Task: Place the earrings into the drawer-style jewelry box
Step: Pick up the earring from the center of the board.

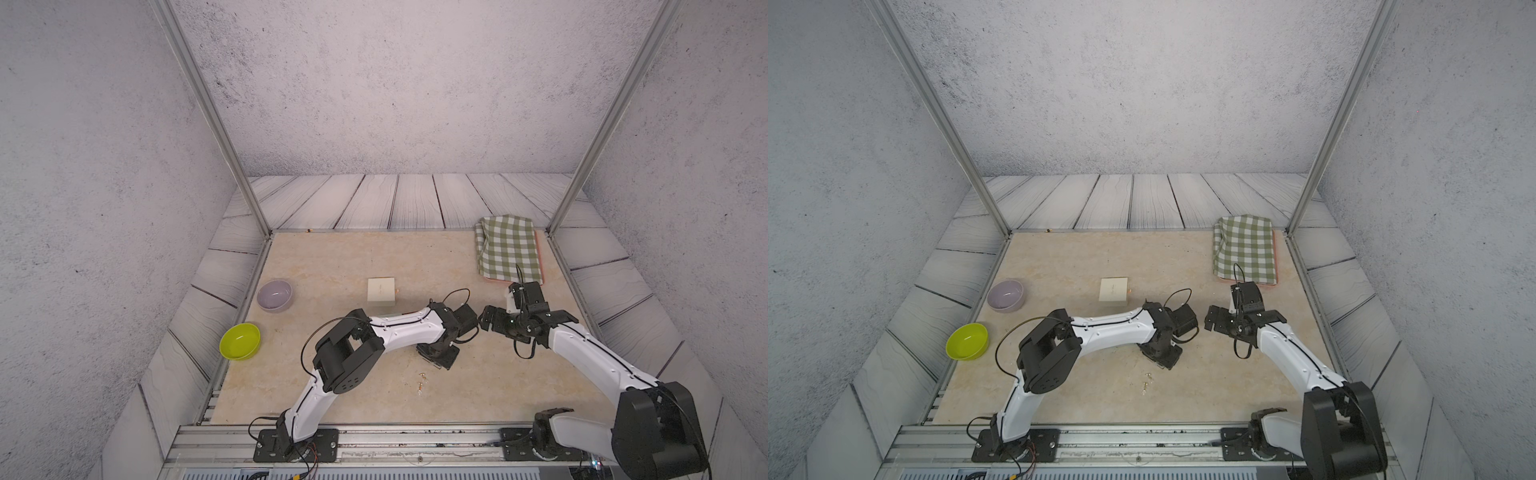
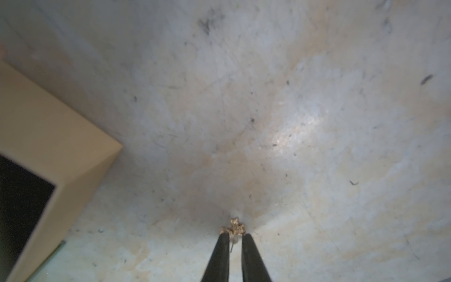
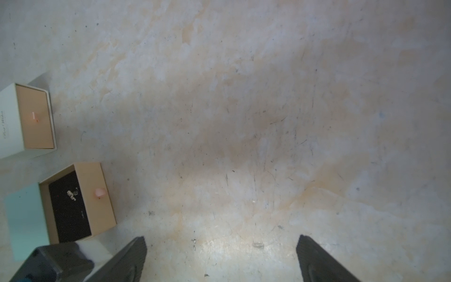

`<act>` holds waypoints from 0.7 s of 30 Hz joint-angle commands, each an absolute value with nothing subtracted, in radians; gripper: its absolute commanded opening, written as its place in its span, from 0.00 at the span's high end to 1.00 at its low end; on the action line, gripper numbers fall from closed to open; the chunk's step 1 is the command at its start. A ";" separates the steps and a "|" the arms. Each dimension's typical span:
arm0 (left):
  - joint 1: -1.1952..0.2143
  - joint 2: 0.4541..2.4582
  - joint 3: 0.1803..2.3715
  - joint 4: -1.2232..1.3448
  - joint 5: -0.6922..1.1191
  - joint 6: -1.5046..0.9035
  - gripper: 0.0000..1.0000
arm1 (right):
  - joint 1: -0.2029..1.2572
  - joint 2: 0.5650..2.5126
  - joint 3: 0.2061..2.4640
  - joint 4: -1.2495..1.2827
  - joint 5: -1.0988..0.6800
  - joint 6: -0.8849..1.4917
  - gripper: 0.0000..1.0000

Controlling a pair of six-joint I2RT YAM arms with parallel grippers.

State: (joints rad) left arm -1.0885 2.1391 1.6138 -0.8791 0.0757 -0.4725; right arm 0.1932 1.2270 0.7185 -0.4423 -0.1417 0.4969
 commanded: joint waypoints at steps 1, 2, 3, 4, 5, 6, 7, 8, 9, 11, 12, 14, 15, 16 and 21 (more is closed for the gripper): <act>-1.081 2.112 1.642 -0.896 0.072 -0.468 0.82 | 0.190 1.236 0.715 -0.437 -0.152 0.486 0.01; -1.081 2.112 1.641 -0.896 0.073 -0.468 0.82 | 0.189 1.236 0.714 -0.437 -0.152 0.486 0.01; -1.082 2.113 1.641 -0.896 0.072 -0.466 0.81 | 0.189 1.236 0.713 -0.437 -0.153 0.486 0.01; -1.082 2.115 1.642 -0.897 0.073 -0.467 0.80 | 0.189 1.236 0.712 -0.437 -0.153 0.486 0.01; -1.081 2.117 1.643 -0.897 0.074 -0.464 0.80 | 0.189 1.237 0.713 -0.437 -0.155 0.486 0.01; -1.081 2.118 1.644 -0.896 0.078 -0.462 0.79 | 0.189 1.236 0.713 -0.437 -0.155 0.486 0.01; -1.081 2.118 1.646 -0.896 0.080 -0.461 0.79 | 0.188 1.236 0.713 -0.437 -0.155 0.486 0.01; -1.081 2.120 1.648 -0.895 0.081 -0.461 0.79 | 0.188 1.238 0.712 -0.436 -0.156 0.486 0.01; -1.081 2.120 1.649 -0.896 0.080 -0.458 0.80 | 0.187 1.238 0.711 -0.434 -0.156 0.486 0.01; -1.082 2.119 1.652 -0.897 0.077 -0.457 0.84 | 0.188 1.239 0.712 -0.434 -0.158 0.486 0.01; -1.082 2.117 1.652 -0.899 0.076 -0.457 0.86 | 0.188 1.241 0.711 -0.434 -0.159 0.486 0.01; -1.081 2.118 1.652 -0.899 0.074 -0.457 0.89 | 0.186 1.241 0.712 -0.436 -0.160 0.485 0.01; -1.081 2.119 1.651 -0.900 0.075 -0.458 0.89 | 0.186 1.241 0.713 -0.436 -0.159 0.484 0.01; -1.081 2.120 1.649 -0.900 0.074 -0.458 0.89 | 0.186 1.241 0.712 -0.436 -0.158 0.483 0.01; -1.082 2.128 1.646 -0.899 0.080 -0.458 0.92 | 0.184 1.240 0.712 -0.437 -0.161 0.483 0.01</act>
